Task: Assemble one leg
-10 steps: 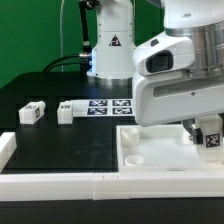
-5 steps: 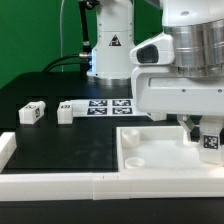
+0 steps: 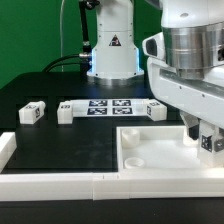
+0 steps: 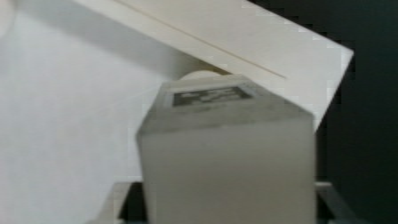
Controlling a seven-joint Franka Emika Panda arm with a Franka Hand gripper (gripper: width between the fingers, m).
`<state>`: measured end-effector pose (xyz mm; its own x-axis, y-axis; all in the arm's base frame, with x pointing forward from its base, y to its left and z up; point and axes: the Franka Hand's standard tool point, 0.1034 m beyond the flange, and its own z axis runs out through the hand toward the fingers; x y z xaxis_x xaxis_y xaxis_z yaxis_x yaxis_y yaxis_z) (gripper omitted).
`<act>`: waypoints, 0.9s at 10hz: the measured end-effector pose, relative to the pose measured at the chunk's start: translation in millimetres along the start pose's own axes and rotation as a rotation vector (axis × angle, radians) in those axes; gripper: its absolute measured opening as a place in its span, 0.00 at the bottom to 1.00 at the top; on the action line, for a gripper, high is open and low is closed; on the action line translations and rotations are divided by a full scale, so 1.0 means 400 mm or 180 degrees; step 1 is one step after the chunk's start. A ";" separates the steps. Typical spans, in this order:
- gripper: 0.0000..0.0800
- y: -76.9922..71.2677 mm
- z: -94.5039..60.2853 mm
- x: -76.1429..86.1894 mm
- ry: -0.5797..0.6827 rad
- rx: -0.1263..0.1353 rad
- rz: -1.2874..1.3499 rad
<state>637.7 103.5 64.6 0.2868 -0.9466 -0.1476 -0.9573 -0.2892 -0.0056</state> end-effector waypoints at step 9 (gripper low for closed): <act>0.80 0.015 0.006 -0.035 -0.0044 -0.0035 -0.0622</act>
Offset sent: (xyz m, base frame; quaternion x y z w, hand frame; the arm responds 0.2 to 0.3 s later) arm 0.0000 0.0000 0.0000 0.0000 0.0000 0.0000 1.0000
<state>627.7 115.3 64.0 0.4664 -0.8703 -0.1584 -0.8830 -0.4687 -0.0247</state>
